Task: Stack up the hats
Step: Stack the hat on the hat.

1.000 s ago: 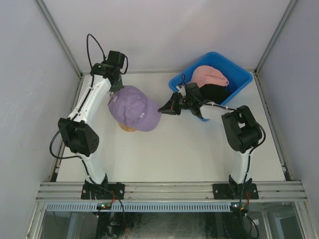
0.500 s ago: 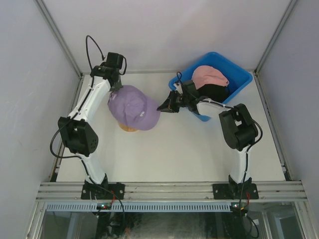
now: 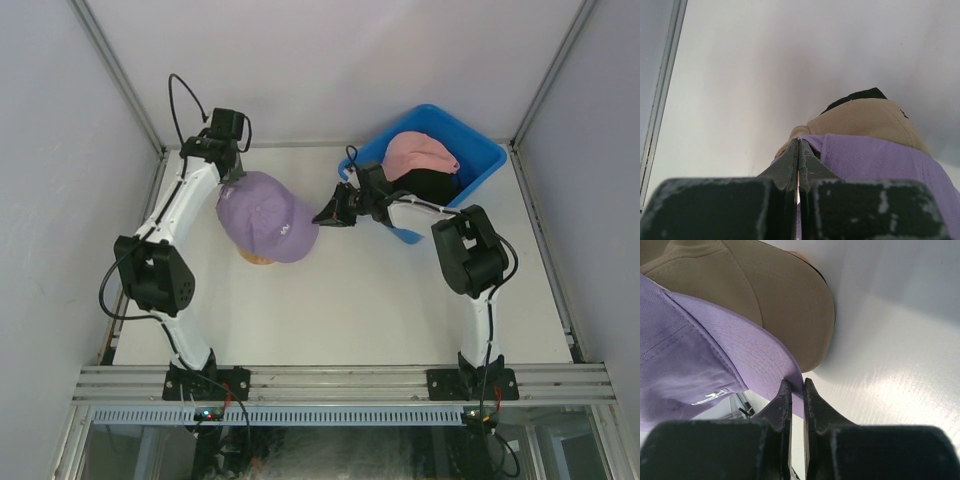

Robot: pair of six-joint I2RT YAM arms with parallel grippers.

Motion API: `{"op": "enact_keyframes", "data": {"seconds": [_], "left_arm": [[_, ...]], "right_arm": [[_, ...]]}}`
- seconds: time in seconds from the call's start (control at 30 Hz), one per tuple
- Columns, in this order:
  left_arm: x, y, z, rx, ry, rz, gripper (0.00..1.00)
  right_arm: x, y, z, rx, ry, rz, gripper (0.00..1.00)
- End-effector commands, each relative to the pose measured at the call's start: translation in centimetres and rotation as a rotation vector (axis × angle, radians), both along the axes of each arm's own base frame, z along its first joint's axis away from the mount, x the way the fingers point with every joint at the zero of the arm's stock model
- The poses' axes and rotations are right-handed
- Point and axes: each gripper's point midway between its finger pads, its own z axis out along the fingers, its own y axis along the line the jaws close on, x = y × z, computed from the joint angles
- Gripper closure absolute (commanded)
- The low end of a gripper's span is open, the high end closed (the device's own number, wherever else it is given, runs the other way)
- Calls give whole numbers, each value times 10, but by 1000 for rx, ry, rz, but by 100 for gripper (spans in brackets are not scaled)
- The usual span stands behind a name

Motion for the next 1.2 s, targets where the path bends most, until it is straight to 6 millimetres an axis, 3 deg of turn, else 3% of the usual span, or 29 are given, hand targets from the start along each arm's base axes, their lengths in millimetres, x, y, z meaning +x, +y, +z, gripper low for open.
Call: {"op": "enact_keyframes", "data": {"seconds": [0.0, 0.23, 0.4, 0.53, 0.83, 1.17], "left_arm": [[-58, -1, -70, 14, 344, -55, 100], [-62, -2, -70, 1, 344, -52, 100], [-63, -4, -66, -8, 335, -52, 100], [-64, -3, -60, -8, 322, -47, 100], [-68, 0, -43, -10, 294, -22, 99], [-78, 5, -15, -20, 235, -6, 91]], "right_arm": [[-9, -28, -60, -227, 92, -55, 100], [-6, -33, -68, -285, 95, -55, 99], [-6, -36, -70, -307, 90, -59, 84], [-1, -40, -56, -312, 52, -76, 77], [-1, -56, -33, -333, -3, -106, 76], [-2, -74, -11, -362, -68, -138, 75]]}}
